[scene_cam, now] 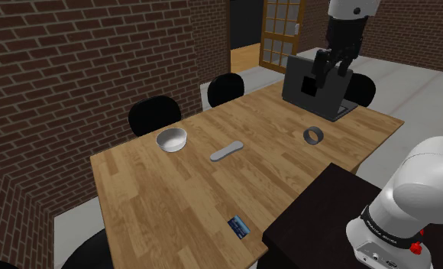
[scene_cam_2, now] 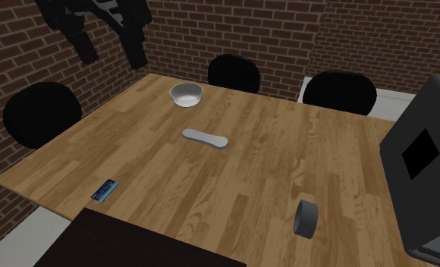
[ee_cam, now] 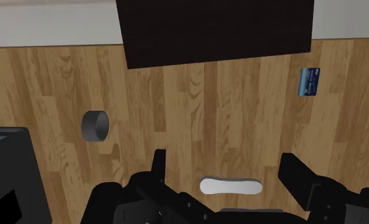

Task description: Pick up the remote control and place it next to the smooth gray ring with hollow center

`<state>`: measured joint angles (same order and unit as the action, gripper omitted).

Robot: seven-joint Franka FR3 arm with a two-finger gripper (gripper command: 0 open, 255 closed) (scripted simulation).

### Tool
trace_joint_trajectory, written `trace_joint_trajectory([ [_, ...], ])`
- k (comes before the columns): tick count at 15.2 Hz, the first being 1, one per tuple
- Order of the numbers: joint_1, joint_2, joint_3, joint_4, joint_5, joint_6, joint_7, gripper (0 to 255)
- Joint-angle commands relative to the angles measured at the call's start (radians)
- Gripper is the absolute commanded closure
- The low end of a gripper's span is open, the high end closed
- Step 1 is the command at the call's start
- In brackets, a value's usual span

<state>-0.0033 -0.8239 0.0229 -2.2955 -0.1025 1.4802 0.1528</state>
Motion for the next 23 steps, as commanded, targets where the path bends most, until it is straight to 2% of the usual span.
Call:
trace_joint_trajectory([
  [1,0.0,0.0,0.0,0.0,0.0,0.0,0.0,0],
  [7,-0.032,0.092,0.09,-0.094,0.069,0.173,0.222,0],
  [12,-0.06,0.217,0.164,-0.128,0.111,0.325,0.402,0],
  [18,-0.101,0.413,0.243,-0.116,0.127,0.504,0.617,0],
  [23,-0.137,0.605,0.295,-0.063,0.1,0.636,0.802,0],
])
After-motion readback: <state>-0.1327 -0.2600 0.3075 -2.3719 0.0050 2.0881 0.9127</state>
